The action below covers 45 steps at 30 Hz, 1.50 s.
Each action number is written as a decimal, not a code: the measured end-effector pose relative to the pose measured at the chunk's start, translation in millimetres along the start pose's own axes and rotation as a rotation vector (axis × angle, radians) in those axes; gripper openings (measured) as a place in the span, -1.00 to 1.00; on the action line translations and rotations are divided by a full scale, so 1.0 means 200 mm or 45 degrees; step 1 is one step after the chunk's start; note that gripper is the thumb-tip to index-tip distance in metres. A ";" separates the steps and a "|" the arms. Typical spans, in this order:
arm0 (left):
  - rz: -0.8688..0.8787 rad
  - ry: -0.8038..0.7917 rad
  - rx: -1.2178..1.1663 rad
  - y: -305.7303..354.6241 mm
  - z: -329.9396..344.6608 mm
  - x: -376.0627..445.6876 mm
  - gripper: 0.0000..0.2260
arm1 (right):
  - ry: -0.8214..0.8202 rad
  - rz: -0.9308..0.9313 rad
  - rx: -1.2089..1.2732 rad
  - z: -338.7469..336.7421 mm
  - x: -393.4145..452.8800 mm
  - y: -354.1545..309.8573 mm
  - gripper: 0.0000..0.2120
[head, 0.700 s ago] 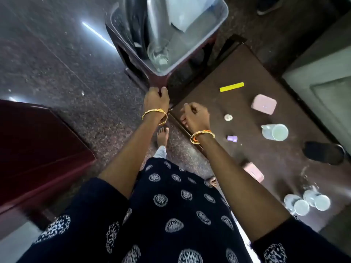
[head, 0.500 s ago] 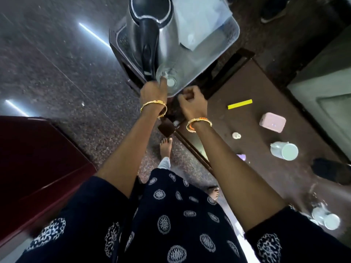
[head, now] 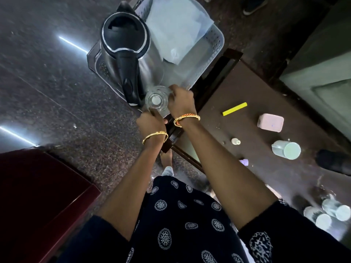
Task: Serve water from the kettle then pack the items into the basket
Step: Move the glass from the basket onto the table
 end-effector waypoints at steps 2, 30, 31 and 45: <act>0.121 0.082 -0.027 0.04 -0.04 -0.09 -0.61 | 0.132 -0.058 0.115 -0.04 -0.07 -0.01 -0.74; 0.978 -1.190 0.485 0.64 1.70 -1.78 -0.75 | 1.141 1.450 0.620 -1.37 -1.07 2.17 -0.74; 0.966 -1.190 0.496 0.65 1.76 -1.80 -0.74 | 1.127 1.460 0.652 -1.38 -1.05 2.23 -0.74; 0.771 -1.174 0.687 0.65 2.12 -1.70 -0.55 | 0.805 1.571 0.915 -1.32 -0.76 2.58 -0.78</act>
Point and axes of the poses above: each hand's wrist, its own x-axis towards the middle knuckle, its own z-axis out of the palm, y = z × x, the point moved 4 cm from there along x, towards the middle knuckle, and after that the axes turned 1 degree about y, right-handed, at the moved point
